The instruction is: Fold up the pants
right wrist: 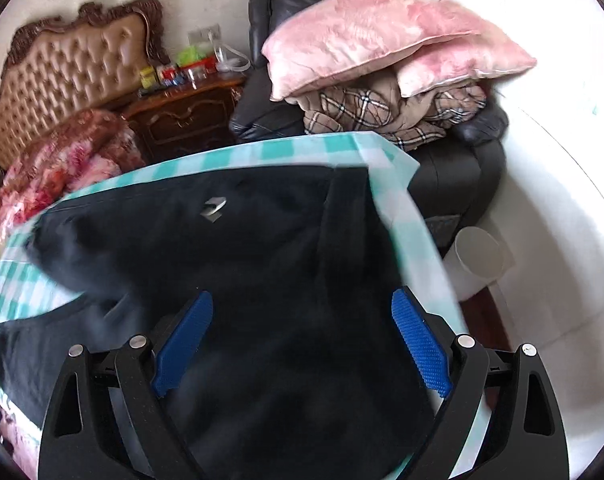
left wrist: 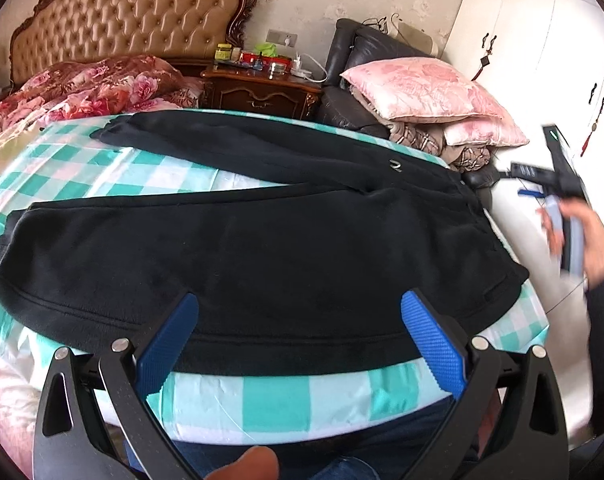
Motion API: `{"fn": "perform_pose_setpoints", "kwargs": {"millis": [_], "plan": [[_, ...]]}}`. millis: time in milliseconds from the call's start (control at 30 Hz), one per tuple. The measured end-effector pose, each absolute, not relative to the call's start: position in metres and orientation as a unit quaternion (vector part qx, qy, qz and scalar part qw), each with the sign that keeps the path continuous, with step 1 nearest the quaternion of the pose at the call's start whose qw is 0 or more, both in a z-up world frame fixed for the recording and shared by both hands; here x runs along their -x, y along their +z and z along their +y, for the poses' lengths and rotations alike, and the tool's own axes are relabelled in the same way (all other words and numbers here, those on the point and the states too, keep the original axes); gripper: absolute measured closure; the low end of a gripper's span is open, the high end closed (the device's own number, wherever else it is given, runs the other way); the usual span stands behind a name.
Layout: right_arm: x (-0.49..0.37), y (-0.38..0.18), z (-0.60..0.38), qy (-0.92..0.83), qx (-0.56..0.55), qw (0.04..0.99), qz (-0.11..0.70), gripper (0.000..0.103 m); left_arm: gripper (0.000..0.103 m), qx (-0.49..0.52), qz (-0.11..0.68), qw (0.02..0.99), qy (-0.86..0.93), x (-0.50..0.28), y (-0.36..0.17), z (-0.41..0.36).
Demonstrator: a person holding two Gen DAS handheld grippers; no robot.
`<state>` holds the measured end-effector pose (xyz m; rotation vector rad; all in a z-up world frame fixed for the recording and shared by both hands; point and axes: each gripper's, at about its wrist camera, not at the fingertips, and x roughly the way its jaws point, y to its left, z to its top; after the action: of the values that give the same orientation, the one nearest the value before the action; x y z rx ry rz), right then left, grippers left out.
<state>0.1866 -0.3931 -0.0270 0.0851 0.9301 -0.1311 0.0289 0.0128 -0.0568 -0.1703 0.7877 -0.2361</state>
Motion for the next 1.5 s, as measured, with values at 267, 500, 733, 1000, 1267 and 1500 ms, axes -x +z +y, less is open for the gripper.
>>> {"fn": "perform_pose_setpoints", "kwargs": {"millis": [267, 500, 733, 1000, 1267, 1500], "plan": [[-0.317, -0.076, -0.441, -0.029, -0.022, 0.86, 0.509, 0.015, 0.002, 0.1, 0.43, 0.89, -0.113, -0.067, -0.091, 0.029], [-0.361, -0.118, -0.446, 0.0, -0.007, 0.84, 0.542, 0.015, 0.002, 0.115, 0.444, 0.885, -0.081, -0.099, -0.101, 0.052], [-0.375, -0.132, -0.448, 0.014, 0.013, 0.834, 0.552, 0.031, 0.002, 0.133, 0.456, 0.879, -0.054, -0.119, -0.107, 0.068], [-0.354, -0.101, -0.425, 0.037, 0.061, 0.863, 0.499, 0.067, 0.002, 0.13, 0.45, 0.882, -0.053, -0.127, -0.101, 0.063], [-0.22, 0.007, -0.361, 0.1, 0.112, 0.939, 0.308, 0.07, 0.002, 0.166, 0.417, 0.89, -0.077, -0.135, -0.081, 0.072], [-0.072, -0.003, -0.315, 0.187, 0.136, 0.936, 0.265, 0.07, 0.016, 0.293, 0.397, 0.857, -0.146, -0.166, -0.076, 0.1]]}}
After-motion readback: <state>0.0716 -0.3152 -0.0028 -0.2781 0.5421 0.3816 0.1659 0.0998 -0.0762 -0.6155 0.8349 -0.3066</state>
